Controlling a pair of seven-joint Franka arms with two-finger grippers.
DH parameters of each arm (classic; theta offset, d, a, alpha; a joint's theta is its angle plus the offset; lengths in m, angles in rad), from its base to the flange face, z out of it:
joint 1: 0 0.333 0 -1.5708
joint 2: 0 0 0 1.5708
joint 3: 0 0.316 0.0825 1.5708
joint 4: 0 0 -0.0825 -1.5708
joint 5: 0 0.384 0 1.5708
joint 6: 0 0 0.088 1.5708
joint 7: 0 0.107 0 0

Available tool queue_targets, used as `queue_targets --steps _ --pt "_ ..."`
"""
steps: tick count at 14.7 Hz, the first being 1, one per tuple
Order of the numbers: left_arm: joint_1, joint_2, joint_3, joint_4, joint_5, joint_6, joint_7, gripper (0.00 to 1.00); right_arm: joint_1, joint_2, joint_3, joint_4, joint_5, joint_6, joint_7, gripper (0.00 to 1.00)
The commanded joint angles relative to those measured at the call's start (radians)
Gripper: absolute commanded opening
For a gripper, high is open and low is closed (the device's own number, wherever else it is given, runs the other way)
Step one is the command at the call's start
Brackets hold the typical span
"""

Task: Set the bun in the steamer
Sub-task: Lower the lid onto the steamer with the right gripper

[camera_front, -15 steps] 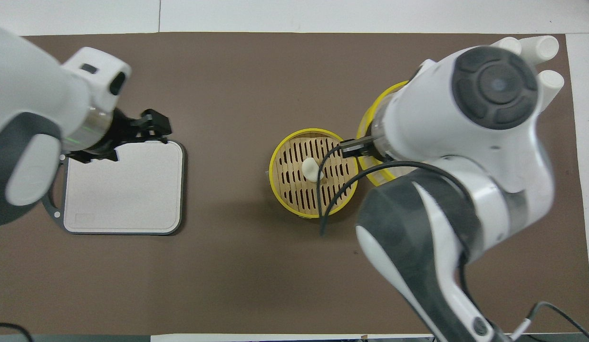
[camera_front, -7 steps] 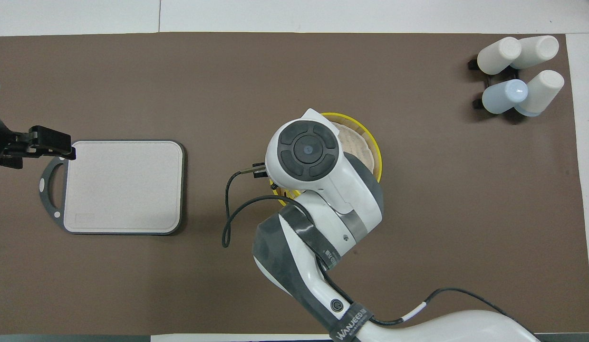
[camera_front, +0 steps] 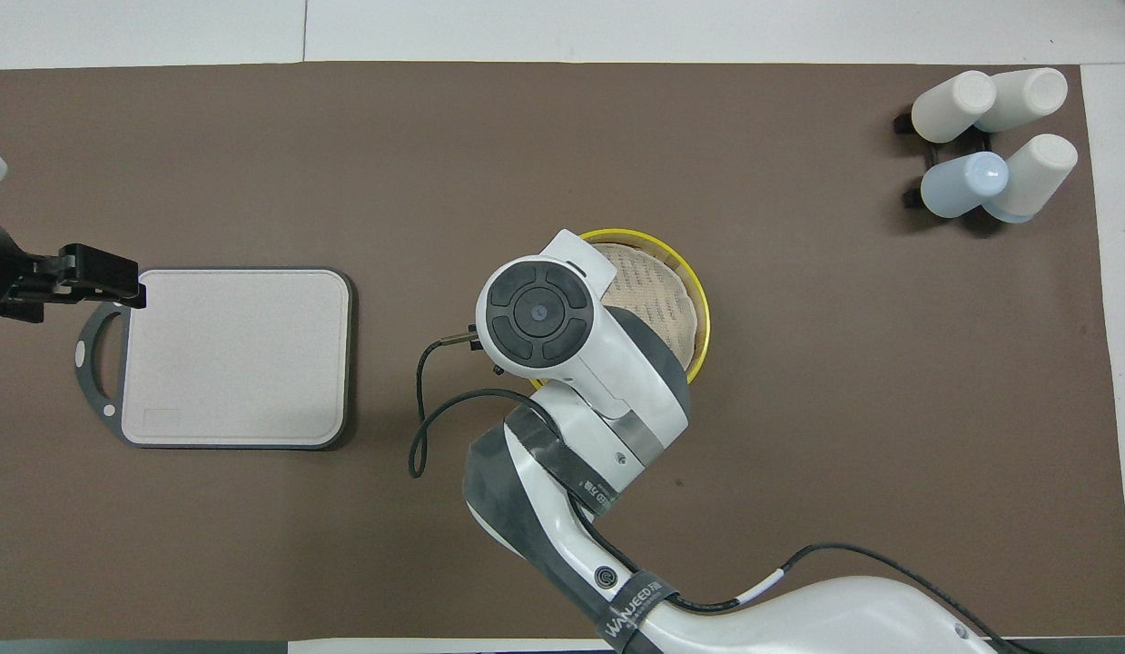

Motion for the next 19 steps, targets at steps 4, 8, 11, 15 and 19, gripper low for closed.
queue_targets --steps 4,8,11,15,19 --pt "-0.005 0.003 -0.004 0.044 0.023 -0.059 0.015 1.00 0.027 -0.008 0.002 -0.062 -0.016 0.089 0.072 0.00" --pt "0.003 0.002 -0.007 0.044 0.022 -0.056 0.016 1.00 0.038 -0.008 0.002 -0.068 -0.020 0.092 0.075 0.00" --pt "0.001 0.000 -0.007 0.042 0.020 -0.048 0.016 1.00 0.049 -0.008 0.002 -0.097 -0.022 0.127 0.080 0.00" --pt "0.000 0.000 -0.007 0.041 0.020 -0.041 0.016 1.00 0.038 0.006 0.002 -0.113 -0.022 0.181 0.071 0.00" --pt "-0.004 -0.002 -0.008 0.039 0.019 -0.041 0.016 1.00 0.030 0.006 0.002 -0.108 -0.022 0.178 0.077 0.39"
